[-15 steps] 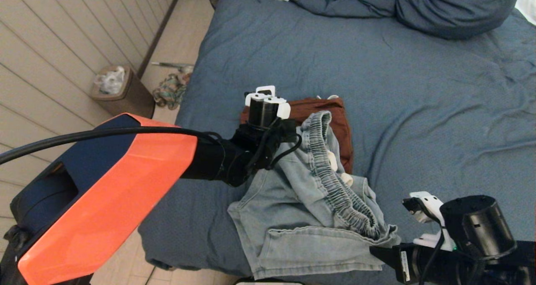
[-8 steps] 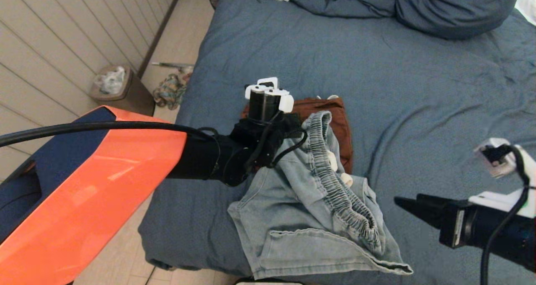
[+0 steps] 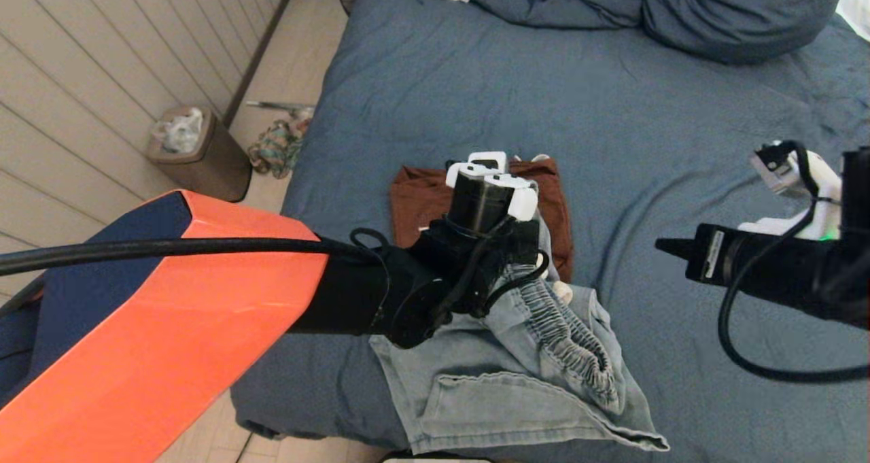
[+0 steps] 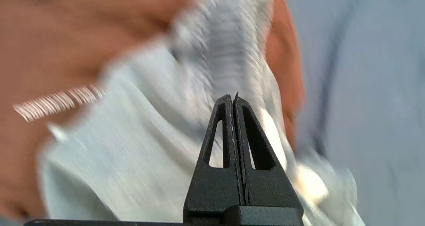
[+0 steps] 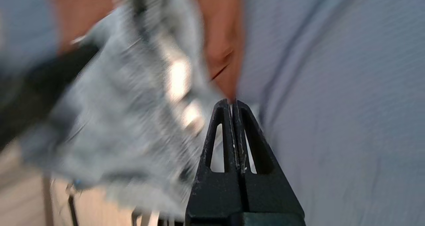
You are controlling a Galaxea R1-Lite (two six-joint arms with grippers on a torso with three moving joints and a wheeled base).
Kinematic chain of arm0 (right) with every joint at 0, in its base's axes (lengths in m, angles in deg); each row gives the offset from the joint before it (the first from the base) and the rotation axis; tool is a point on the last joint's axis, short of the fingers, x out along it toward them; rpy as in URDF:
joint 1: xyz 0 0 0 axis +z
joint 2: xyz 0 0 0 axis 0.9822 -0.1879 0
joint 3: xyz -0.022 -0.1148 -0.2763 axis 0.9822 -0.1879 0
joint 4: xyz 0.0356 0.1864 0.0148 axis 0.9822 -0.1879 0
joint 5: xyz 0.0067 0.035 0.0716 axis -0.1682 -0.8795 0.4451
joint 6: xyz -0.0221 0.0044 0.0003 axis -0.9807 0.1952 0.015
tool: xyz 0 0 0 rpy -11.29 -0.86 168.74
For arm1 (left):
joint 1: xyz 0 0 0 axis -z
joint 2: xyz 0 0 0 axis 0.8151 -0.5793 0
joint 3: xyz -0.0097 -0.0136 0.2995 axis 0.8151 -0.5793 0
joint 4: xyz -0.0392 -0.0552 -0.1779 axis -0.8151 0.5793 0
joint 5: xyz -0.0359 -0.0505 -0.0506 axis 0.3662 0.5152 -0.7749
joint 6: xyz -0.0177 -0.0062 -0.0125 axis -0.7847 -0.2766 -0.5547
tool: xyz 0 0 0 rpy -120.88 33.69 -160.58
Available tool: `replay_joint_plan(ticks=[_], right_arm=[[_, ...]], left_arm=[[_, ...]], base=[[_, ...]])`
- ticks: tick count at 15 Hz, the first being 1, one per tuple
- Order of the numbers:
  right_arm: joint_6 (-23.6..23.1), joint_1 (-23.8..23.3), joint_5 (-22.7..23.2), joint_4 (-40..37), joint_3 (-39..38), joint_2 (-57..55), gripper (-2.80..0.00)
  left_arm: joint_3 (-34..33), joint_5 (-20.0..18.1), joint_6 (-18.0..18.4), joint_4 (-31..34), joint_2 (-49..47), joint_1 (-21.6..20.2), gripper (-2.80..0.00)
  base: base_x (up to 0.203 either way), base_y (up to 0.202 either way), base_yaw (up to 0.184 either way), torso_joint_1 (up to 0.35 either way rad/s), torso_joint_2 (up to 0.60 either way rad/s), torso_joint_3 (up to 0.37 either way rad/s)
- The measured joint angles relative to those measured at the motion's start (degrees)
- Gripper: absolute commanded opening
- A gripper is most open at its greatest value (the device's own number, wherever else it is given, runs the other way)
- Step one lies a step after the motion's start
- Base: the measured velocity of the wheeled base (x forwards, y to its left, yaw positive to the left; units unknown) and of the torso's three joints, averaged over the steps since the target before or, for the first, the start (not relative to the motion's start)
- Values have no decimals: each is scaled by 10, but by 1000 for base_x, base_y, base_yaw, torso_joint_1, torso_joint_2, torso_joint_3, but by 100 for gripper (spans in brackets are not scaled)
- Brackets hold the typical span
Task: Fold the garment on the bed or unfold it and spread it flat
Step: Unford the blue shorts
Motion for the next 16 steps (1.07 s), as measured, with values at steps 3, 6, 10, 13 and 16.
replay_joint_plan(ticks=[3,6,10,13,16], right_arm=[[10,-40,8,1,46,-74,-280],[15,-64,8,0,99,-132,-280],[19,-86,9,1,127,-177,-280],[24,-95,10,1,129,-193,-280],[24,-100,14,2,126,-196,-280]], left_arm=[[-50,0,-1,32,39,49,-280],[-78,9,-8,65,75,106,0],[-76,29,-39,144,84,150,0],[-68,29,-41,154,64,159,0],[-57,41,-46,153,31,165,0]], base=[[0,0,0,0,0,0],[0,0,0,0,0,0],[0,0,0,0,0,0],[0,0,0,0,0,0],[0,0,0,0,0,0]])
